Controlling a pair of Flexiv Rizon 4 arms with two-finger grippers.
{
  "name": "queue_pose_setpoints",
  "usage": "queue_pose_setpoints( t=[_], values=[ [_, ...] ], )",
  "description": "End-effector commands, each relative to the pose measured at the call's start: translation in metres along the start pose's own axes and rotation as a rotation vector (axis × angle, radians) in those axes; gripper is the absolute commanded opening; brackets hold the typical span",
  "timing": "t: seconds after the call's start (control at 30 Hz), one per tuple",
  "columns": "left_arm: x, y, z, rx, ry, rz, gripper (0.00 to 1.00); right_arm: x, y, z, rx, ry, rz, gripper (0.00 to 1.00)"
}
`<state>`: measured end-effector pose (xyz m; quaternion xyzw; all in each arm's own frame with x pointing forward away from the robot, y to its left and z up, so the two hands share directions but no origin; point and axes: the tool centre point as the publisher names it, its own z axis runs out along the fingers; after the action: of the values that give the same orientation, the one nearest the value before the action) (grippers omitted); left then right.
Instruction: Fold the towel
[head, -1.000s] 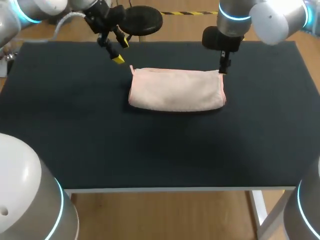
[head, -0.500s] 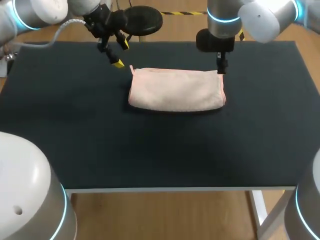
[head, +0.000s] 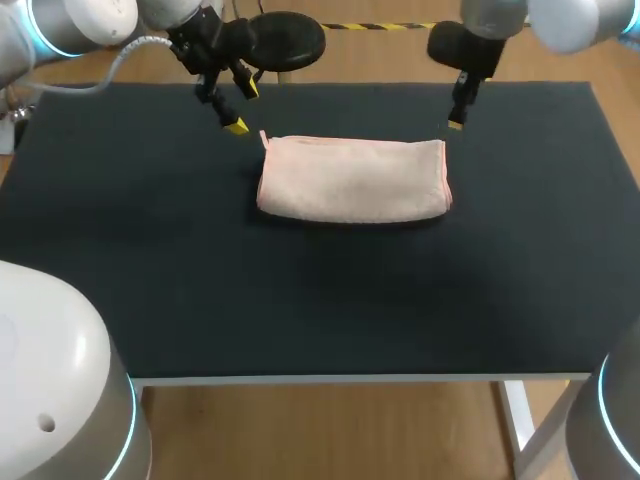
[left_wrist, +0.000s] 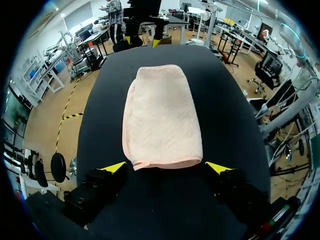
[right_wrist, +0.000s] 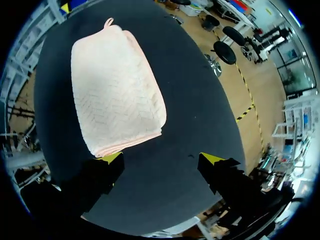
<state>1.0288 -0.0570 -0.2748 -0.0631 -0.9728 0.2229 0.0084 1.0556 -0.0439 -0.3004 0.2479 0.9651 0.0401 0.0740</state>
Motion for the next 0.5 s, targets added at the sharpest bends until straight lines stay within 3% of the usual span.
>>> queue_pose_setpoints(
  t=[0.03, 0.07, 0.5],
  values=[
    [-0.0009, 0.0007, 0.0007, 0.002, 0.001, 0.001, 1.00, -0.0046, -0.0166, 0.0038, -0.518, 0.501, 0.731, 1.00],
    [-0.0009, 0.0007, 0.0007, 0.002, 0.001, 0.001, 1.00, -0.0013, -0.0162, 0.0030, -0.479, 0.439, 0.639, 1.00],
    [-0.0009, 0.0007, 0.0007, 0.002, 0.001, 0.001, 1.00, -0.0013, -0.0162, 0.0030, -0.479, 0.439, 0.639, 1.00]
  ],
)
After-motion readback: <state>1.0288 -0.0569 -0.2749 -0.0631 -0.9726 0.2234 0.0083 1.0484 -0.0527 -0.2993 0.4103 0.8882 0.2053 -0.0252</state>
